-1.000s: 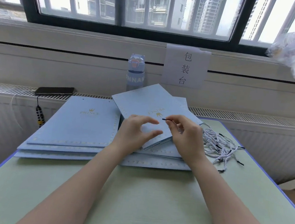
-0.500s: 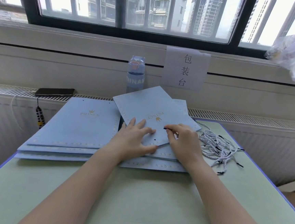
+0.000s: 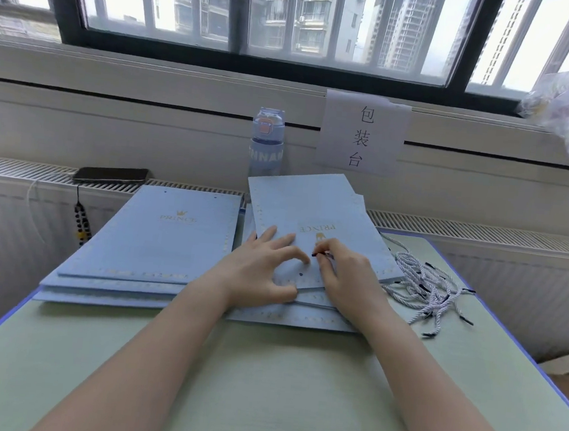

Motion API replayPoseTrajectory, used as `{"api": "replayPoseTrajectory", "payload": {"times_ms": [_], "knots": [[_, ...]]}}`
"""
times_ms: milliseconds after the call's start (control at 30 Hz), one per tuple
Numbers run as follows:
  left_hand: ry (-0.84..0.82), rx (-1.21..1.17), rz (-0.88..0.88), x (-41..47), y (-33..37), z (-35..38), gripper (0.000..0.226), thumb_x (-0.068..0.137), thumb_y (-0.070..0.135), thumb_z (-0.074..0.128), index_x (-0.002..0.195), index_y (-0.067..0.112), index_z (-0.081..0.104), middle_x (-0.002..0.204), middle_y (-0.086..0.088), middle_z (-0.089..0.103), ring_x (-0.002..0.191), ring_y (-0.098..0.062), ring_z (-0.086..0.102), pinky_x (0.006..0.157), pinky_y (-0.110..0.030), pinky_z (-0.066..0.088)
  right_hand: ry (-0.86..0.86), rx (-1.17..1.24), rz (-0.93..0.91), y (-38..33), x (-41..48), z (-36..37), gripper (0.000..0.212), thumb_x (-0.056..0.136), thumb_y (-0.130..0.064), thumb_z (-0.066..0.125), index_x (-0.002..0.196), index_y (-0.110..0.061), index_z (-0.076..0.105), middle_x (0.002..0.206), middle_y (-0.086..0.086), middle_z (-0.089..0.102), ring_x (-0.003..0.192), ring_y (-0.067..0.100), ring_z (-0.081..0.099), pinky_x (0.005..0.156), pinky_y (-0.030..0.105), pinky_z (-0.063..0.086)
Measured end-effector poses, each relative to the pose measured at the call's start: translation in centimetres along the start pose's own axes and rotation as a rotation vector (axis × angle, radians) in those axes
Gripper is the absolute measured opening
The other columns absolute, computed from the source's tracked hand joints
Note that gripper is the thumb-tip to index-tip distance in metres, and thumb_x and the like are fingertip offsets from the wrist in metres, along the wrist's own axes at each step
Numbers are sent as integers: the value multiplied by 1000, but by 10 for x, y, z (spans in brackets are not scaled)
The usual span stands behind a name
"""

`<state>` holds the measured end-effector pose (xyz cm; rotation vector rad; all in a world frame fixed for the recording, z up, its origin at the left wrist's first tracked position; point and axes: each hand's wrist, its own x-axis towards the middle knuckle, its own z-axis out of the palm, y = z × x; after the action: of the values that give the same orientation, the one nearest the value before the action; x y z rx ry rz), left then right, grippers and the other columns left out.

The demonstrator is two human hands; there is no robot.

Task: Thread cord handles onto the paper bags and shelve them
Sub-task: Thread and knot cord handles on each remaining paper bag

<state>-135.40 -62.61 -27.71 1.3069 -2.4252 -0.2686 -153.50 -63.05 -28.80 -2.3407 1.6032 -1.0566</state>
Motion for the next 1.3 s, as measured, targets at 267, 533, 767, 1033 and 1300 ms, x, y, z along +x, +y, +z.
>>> {"api": "replayPoseTrajectory", "payload": {"times_ms": [267, 533, 767, 1033, 1300], "knots": [[57, 93, -118, 7, 6, 13, 67, 84, 56, 57, 140, 29, 35, 154, 3, 22, 146, -19, 4, 115, -33, 11, -2, 98, 54, 2, 1, -3, 14, 94, -13, 53, 102, -13, 65, 85, -6, 65, 83, 16, 60, 72, 21, 40], [132, 63, -129, 6, -6, 0, 56, 77, 61, 63, 119, 23, 60, 114, 4, 63, 97, -12, 52, 85, -27, 43, 108, 82, 67, 6, 4, -5, 13, 93, -13, 55, 100, -17, 66, 82, -2, 72, 82, 17, 66, 78, 31, 48], [164, -36, -100, 4, -10, -4, 40, 78, 51, 65, 107, 23, 68, 92, 5, 64, 81, -10, 52, 76, -25, 44, 119, 106, 85, 6, 3, -7, 13, 93, -14, 55, 100, -17, 66, 81, -3, 71, 81, 12, 66, 75, 22, 47], [210, -2, 74, 6, -4, -9, 21, 93, 23, 58, 92, 11, 75, 65, -2, 66, 55, -15, 55, 61, -37, 52, 144, 168, 90, 3, 3, -12, 16, 91, -14, 59, 96, -20, 73, 73, -1, 69, 75, 14, 66, 78, 33, 51], [130, -272, -42, 2, -14, -15, 8, 79, 15, 74, 86, 15, 77, 82, 2, 73, 75, -13, 67, 77, -33, 55, 89, 173, 85, 0, 2, -14, 21, 92, -6, 55, 107, -16, 66, 80, -2, 70, 75, 12, 65, 78, 27, 49]]}}
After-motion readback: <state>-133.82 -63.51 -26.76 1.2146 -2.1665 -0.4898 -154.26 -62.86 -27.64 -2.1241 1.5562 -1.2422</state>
